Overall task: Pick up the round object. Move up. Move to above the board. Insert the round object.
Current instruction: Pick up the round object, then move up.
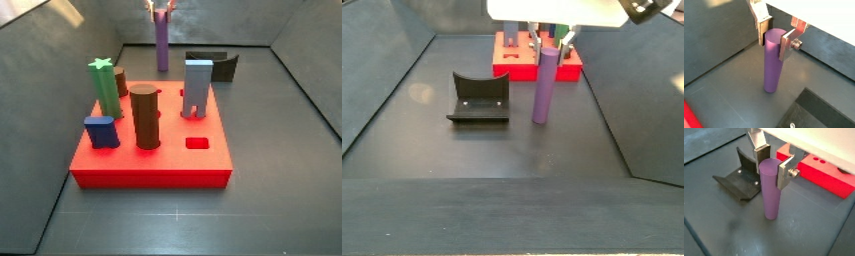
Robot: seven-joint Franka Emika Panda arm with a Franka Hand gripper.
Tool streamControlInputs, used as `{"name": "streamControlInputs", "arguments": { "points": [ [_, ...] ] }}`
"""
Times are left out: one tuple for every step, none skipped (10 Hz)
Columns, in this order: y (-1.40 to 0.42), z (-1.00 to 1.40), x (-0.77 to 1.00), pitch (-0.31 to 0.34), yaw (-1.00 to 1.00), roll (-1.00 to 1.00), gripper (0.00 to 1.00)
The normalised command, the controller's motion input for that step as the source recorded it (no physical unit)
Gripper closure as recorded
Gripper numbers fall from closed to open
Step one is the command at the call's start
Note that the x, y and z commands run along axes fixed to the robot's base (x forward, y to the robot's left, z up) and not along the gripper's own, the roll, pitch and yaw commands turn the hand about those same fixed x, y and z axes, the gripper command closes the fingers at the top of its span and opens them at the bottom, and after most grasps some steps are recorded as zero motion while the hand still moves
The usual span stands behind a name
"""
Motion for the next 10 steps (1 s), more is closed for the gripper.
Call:
{"name": "streamControlInputs", "arguments": {
  "points": [
    [0.0,0.0,0.0,0.0,0.0,0.0,1.0],
    [0.0,0.0,0.0,0.0,0.0,0.0,1.0],
    [0.0,0.0,0.0,0.0,0.0,0.0,1.0],
    [0.0,0.0,0.0,0.0,0.0,0.0,1.0],
    [0.0,0.0,0.0,0.0,0.0,0.0,1.0],
    [0.0,0.0,0.0,0.0,0.0,0.0,1.0],
    [0.0,0.0,0.0,0.0,0.0,0.0,1.0],
    [0.0,0.0,0.0,0.0,0.0,0.0,1.0],
    [0.0,0.83,0.0,0.0,0.0,0.0,1.0],
    [-0.02,0.78,-0.05,0.02,0.02,0.0,1.0]
  ]
}}
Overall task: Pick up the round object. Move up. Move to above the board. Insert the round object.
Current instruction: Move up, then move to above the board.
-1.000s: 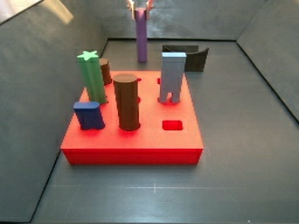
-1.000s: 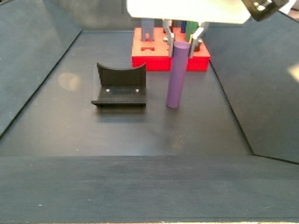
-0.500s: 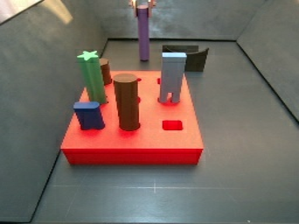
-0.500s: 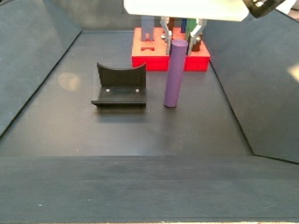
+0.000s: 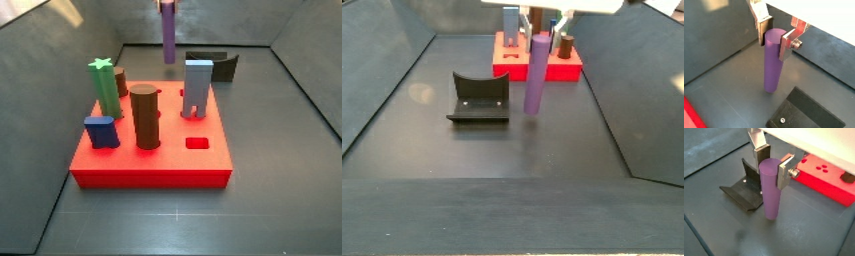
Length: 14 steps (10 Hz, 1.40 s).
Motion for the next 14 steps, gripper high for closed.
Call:
{"name": "streamControlInputs", "arguments": {
  "points": [
    [-0.02,0.65,-0.08,0.011,0.02,0.01,1.0],
    [-0.01,0.44,-0.05,0.016,0.02,0.03,1.0],
    [0.0,0.27,-0.03,0.029,0.01,0.04,1.0],
    [-0.9,1.0,-0.28,-0.164,-0.01,-0.01,1.0],
    [-0.95,1.0,-0.29,-0.156,0.0,0.0,1.0],
    [-0.85,0.98,-0.27,-0.142,0.02,0.03,1.0],
    [-0.64,0.82,-0.19,-0.099,0.02,0.05,1.0],
    [-0.49,0.7,-0.13,-0.054,0.02,0.06,1.0],
    [-0.2,0.44,-0.05,0.018,0.02,0.07,1.0],
    [-0.07,0.25,-0.02,0.052,0.02,0.06,1.0],
    [-1.0,0.18,0.13,0.721,0.08,0.05,1.0],
    [-1.0,0.18,0.14,0.702,0.09,0.06,1.0],
    [-1.0,0.19,0.17,0.601,0.07,0.05,1.0],
    [-1.0,0.18,0.18,0.401,0.03,0.0,1.0]
  ]
}}
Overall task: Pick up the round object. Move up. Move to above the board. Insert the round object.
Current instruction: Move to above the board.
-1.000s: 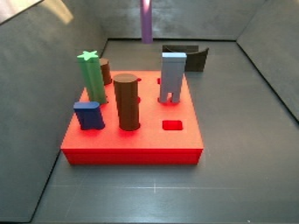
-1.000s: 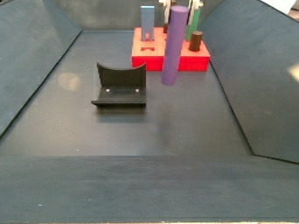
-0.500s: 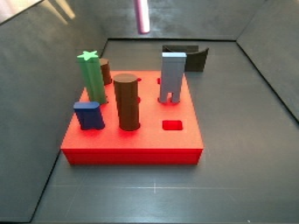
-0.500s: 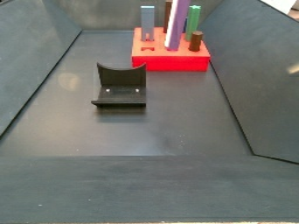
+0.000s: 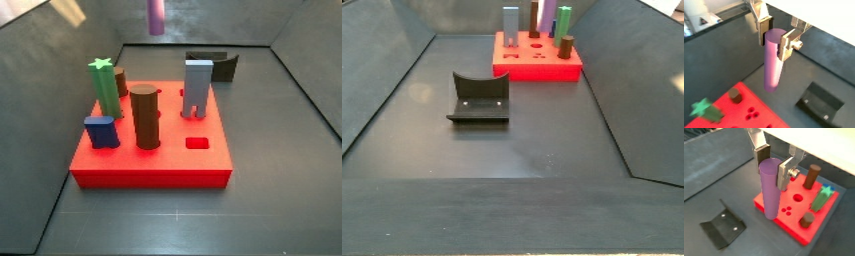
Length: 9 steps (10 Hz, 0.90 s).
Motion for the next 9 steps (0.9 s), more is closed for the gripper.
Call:
{"name": "streamControlInputs", "arguments": {
  "points": [
    [-1.0,0.18,0.18,0.275,0.03,0.01,1.0],
    [-1.0,0.19,0.18,0.186,0.02,0.0,1.0],
    [-1.0,0.19,0.19,0.136,0.02,-0.01,1.0],
    [-1.0,0.19,0.2,0.121,0.01,0.0,1.0],
    [-1.0,0.2,0.23,0.13,0.01,0.0,1.0],
    [-0.82,0.17,0.22,0.135,0.01,0.01,1.0],
    [-0.54,0.11,0.17,0.133,0.01,0.01,1.0],
    [-0.27,0.06,0.11,0.107,0.01,0.02,1.0],
    [-0.18,0.05,0.08,0.084,0.01,0.03,1.0]
  ]
}}
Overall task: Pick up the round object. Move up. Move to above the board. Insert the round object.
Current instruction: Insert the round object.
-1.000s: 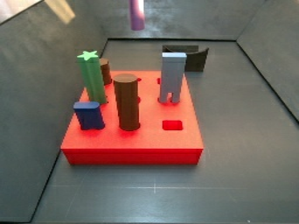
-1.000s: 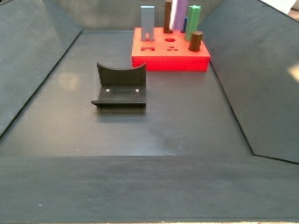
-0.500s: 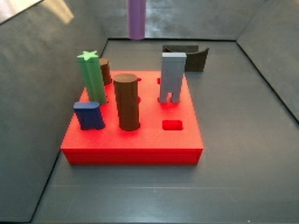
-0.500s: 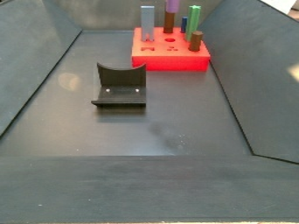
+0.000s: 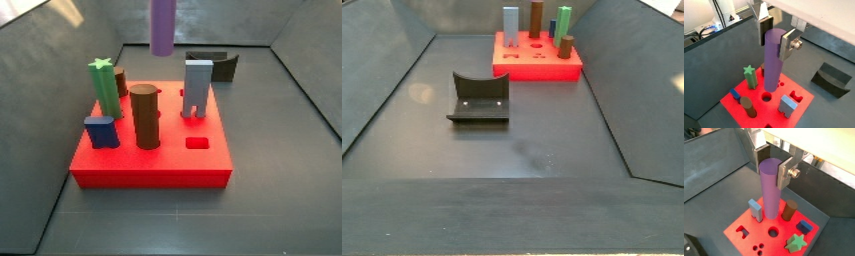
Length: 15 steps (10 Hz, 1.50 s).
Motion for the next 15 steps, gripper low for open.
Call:
{"name": "streamControlInputs", "arguments": {
  "points": [
    [0.0,-0.13,0.02,0.0,0.0,0.01,1.0],
    [0.0,-0.88,-0.03,-0.123,0.0,0.17,1.0],
    [0.0,-0.91,-0.11,-0.134,0.08,0.15,1.0],
    [0.0,-0.82,-0.07,-0.134,0.05,0.21,1.0],
    [0.0,-0.71,-0.05,-0.14,0.0,0.27,1.0],
    [0.0,-0.71,-0.04,-0.143,0.0,0.26,1.0],
    [0.0,-0.72,-0.03,-0.157,0.0,0.24,1.0],
    [0.0,-0.73,-0.03,-0.191,0.0,0.18,1.0],
    [-0.03,-0.51,0.0,-0.184,0.0,0.06,1.0],
    [0.0,-0.02,0.03,0.0,0.0,0.0,1.0],
    [0.0,-0.14,0.03,0.0,0.0,0.0,1.0],
    [0.0,-0.48,-0.04,-0.083,0.0,0.13,1.0],
    [0.0,-0.54,-0.15,-0.114,0.0,0.16,1.0],
    [0.0,-0.16,-0.02,-0.074,0.0,-0.02,1.0],
    [0.0,-0.01,-0.01,0.0,0.0,0.0,1.0]
  ]
}}
